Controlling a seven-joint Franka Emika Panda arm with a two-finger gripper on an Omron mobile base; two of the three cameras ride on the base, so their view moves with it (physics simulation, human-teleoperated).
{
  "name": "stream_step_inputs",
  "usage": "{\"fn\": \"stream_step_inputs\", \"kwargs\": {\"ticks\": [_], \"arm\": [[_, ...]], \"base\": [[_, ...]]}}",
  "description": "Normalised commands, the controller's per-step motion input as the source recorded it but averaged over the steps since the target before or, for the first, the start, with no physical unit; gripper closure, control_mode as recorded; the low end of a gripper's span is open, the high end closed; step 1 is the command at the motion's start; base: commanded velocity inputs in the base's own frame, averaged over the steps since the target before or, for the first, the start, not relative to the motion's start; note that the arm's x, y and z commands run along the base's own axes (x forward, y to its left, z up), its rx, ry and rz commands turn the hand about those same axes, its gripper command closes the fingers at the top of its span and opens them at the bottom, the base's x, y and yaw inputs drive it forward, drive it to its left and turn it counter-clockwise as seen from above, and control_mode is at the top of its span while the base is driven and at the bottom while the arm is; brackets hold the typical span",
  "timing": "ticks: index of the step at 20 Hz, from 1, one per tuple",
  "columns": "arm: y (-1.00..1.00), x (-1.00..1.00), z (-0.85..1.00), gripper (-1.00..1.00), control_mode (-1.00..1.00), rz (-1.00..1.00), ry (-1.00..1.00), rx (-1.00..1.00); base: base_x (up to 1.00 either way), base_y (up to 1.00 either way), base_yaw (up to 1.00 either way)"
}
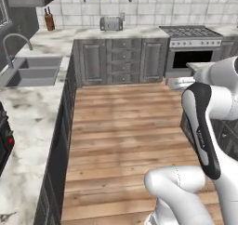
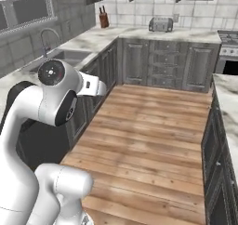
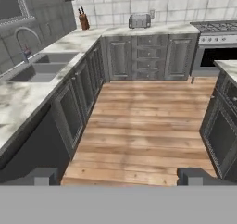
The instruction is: Retrieve the tupperware and aluminum foil from the cabinet and place them on the dining counter near the plate with mushrooms to prepare for storing leftovers.
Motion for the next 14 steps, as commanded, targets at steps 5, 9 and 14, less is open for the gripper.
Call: {"fn": "stream_step_inputs", "kwargs": {"ticks": [5,9,14], "arm": [[0.0,0.0,0.0,-1.0,1.0,0.0,0.0,0.0],[0.0,0.0,0.0,-1.0,1.0,0.0,0.0,0.0],[0.0,0.0,0.0,-1.0,1.0,0.0,0.0,0.0]], "base": [[1.0,-0.01,-0.01],[1.0,-0.02,-0.04],[1.0,0.0,0.0]]}}
